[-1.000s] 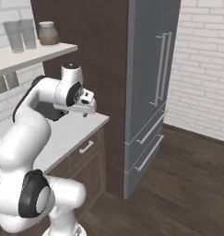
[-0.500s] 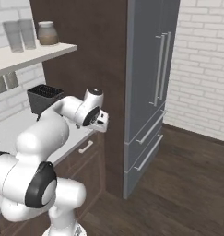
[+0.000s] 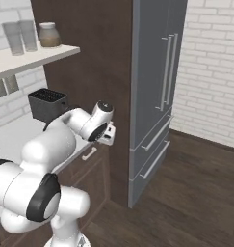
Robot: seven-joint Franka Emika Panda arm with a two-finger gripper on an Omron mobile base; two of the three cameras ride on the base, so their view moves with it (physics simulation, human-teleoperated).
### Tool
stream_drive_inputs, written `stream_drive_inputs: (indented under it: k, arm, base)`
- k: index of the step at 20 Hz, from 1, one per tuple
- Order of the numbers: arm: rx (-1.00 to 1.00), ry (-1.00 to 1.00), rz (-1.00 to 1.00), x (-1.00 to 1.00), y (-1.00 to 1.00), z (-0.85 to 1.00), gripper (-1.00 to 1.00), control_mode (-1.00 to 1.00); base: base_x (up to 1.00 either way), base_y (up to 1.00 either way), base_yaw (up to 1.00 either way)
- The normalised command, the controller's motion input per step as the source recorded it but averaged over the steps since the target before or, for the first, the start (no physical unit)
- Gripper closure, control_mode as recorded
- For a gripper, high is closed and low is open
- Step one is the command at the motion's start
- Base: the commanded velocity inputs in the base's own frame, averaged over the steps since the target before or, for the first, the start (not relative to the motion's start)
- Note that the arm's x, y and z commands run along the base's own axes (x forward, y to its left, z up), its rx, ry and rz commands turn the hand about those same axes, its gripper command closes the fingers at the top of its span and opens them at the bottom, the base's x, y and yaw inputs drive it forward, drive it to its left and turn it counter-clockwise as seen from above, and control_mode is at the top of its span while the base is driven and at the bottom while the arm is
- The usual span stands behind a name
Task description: Take a straw from the drawer in front and place it inside the glass cup on the dining counter.
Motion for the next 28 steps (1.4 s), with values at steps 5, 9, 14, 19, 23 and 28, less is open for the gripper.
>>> stream_drive_inputs:
  k: [5,9,14,19,23,28]
  arm:
    - [0.07,0.0,0.01,0.0,0.0,-0.47,-1.0,-1.0]
    - [0.07,0.0,0.02,0.0,0.0,-0.47,-1.0,-1.0]
    - [0.08,0.0,0.01,0.01,0.0,-0.36,-1.0,-1.0]
    - [0.03,0.0,0.01,0.03,0.0,-0.19,-1.0,-1.0]
    - [0.04,0.0,0.0,0.03,0.0,-0.24,-1.0,-1.0]
    - [0.05,0.0,0.0,0.14,0.06,-0.36,-1.0,-1.0]
  base:
    - [0.0,0.0,0.0]
    - [0.0,0.0,0.0]
    - [0.0,0.0,0.0]
    - [0.0,0.0,0.0]
    - [0.0,0.0,0.0]
    - [0.0,0.0,0.0]
